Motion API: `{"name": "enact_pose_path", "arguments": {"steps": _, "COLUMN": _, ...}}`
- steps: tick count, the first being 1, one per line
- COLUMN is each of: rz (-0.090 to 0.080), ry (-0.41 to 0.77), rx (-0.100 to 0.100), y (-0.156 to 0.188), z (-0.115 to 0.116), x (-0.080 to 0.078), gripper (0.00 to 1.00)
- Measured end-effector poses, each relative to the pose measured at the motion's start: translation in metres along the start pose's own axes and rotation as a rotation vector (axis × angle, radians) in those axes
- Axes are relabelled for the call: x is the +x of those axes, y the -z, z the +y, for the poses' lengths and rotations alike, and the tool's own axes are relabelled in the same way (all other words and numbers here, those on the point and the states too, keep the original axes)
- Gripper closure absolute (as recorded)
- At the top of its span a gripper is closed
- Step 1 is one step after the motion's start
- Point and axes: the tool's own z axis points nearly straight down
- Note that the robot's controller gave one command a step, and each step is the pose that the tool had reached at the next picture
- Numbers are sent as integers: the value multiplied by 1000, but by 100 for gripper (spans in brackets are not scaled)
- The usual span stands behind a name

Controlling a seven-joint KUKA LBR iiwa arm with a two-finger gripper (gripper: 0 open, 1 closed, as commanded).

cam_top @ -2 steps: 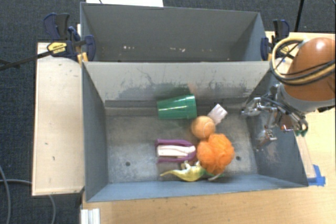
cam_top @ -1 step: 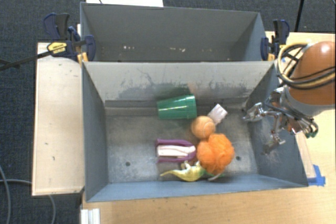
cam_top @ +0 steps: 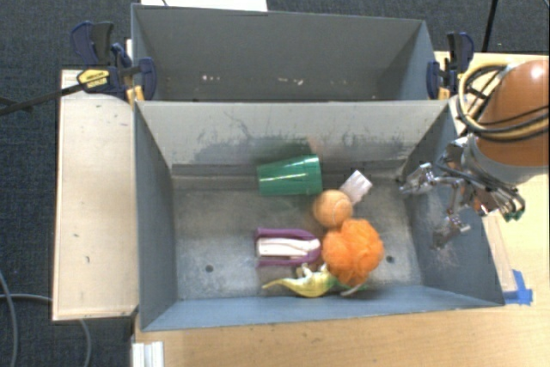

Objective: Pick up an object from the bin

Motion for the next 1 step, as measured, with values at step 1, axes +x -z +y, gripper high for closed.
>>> {"name": "enact_pose_path", "arguments": {"steps": 1, "rz": 1, "ry": -112, "rx": 1, "y": -8, "z": 45, "x": -10, "gripper": 0}}
